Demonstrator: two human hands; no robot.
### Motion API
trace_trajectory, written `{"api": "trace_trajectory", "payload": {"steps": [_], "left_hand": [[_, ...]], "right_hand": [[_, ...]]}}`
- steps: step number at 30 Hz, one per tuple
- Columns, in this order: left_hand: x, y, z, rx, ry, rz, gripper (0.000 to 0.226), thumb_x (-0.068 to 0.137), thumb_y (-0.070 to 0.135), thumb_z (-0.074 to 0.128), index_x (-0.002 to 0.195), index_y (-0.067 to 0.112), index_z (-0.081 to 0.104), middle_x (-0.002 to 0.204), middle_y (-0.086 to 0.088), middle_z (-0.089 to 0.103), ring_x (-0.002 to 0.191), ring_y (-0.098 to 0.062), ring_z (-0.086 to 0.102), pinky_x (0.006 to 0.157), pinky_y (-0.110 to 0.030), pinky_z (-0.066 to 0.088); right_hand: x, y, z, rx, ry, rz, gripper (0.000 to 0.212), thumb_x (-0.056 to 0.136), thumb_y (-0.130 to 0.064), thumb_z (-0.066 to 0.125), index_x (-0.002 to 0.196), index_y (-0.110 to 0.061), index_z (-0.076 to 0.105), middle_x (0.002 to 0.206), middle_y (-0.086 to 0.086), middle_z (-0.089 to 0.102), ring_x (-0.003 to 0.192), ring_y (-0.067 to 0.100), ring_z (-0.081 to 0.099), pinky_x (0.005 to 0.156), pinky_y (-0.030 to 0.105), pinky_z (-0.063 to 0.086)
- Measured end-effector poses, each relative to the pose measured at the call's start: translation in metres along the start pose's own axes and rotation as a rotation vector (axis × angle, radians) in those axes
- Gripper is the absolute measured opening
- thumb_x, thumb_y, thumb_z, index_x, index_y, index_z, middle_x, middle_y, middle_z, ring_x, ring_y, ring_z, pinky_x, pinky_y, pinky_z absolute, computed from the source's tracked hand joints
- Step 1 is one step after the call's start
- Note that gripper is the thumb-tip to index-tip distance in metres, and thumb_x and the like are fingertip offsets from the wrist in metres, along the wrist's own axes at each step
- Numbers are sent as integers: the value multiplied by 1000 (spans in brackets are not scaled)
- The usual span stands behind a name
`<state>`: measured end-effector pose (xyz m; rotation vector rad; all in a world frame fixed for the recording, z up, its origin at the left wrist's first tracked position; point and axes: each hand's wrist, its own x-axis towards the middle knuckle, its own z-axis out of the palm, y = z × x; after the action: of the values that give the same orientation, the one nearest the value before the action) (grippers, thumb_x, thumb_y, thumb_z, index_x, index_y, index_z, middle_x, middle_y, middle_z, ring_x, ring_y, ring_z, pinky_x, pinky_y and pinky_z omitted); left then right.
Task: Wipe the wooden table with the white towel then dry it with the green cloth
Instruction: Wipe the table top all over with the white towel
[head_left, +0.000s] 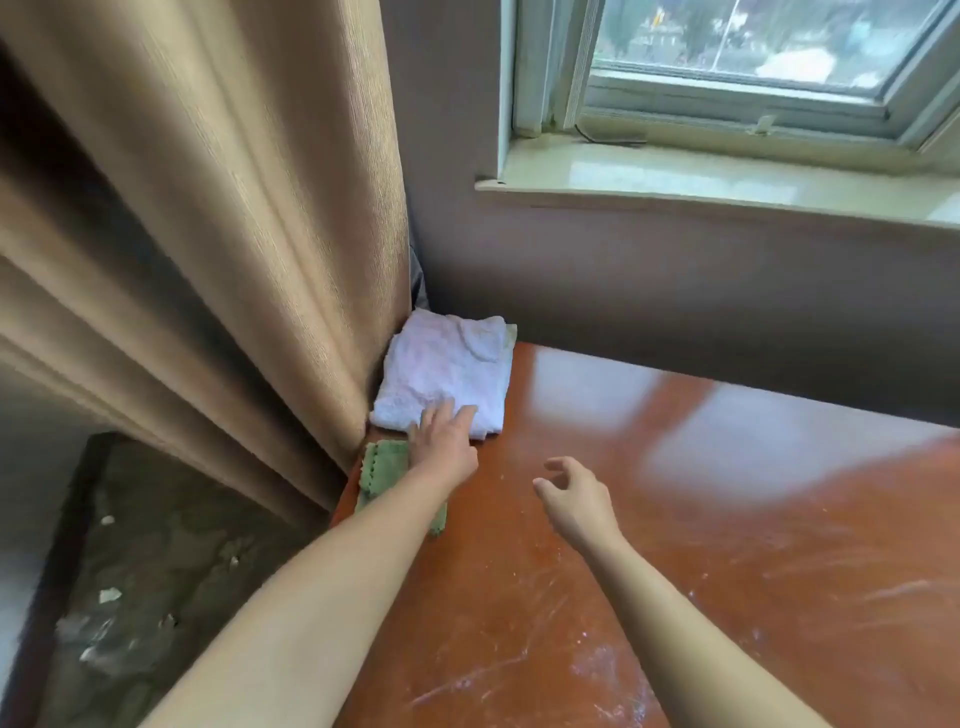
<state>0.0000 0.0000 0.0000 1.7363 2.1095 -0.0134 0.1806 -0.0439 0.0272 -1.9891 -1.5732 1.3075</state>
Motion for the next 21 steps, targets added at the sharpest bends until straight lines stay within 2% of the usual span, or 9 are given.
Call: {"api": "trace_trajectory", "payload": {"steps": [4, 6, 9, 12, 14, 17, 21], "left_hand": [[41, -17, 2, 139, -100, -8, 70, 83, 18, 60, 143, 31, 27, 155, 0, 15, 139, -26, 17, 106, -46, 27], [51, -20, 13, 179, -87, 29, 68, 81, 17, 61, 141, 31, 30, 155, 0, 13, 138, -28, 16, 104, -47, 28], [65, -26, 25, 165, 32, 94, 52, 81, 10, 55, 130, 27, 47, 149, -2, 30, 125, -32, 28, 99, -42, 35], [75, -27, 33, 53, 149, 118, 43, 74, -1, 53, 111, 19, 62, 128, -5, 54, 108, -34, 40, 87, -44, 42], [77, -26, 40, -17, 216, 127, 38, 69, -5, 52, 98, 16, 65, 111, -6, 62, 99, -35, 44, 78, -45, 44], [75, -15, 42, -113, 244, 142, 34, 66, -7, 49, 88, 13, 64, 92, -5, 64, 92, -34, 45, 74, -43, 43], [72, 18, 45, -197, 215, 208, 25, 65, 2, 43, 77, 14, 61, 76, -6, 60, 81, -34, 51, 70, -42, 46]], "right_hand": [[34, -20, 17, 31, 23, 34, 34, 95, -26, 56, 128, -15, 57, 111, 3, 63, 83, 12, 56, 71, 22, 37], [46, -29, 29, 75, 10, 52, 35, 94, -25, 56, 127, -15, 57, 102, -1, 59, 82, 13, 60, 72, 25, 43], [60, -37, 44, 115, -6, 79, 36, 91, -24, 56, 126, -17, 58, 94, -5, 57, 88, 24, 64, 78, 32, 50], [69, -37, 48, 137, 25, 101, 35, 90, -23, 56, 125, -17, 59, 94, -5, 58, 88, 26, 64, 79, 33, 51], [72, -33, 45, 137, 56, 110, 35, 91, -22, 56, 126, -15, 58, 97, -3, 57, 92, 22, 60, 80, 33, 49], [80, -26, 35, 85, 151, 101, 33, 93, -22, 55, 125, -13, 57, 109, 2, 59, 103, 19, 55, 80, 27, 39], [96, -28, 23, 16, 290, 47, 33, 93, -22, 54, 124, -11, 59, 122, 7, 59, 116, 26, 51, 95, 33, 37]]}}
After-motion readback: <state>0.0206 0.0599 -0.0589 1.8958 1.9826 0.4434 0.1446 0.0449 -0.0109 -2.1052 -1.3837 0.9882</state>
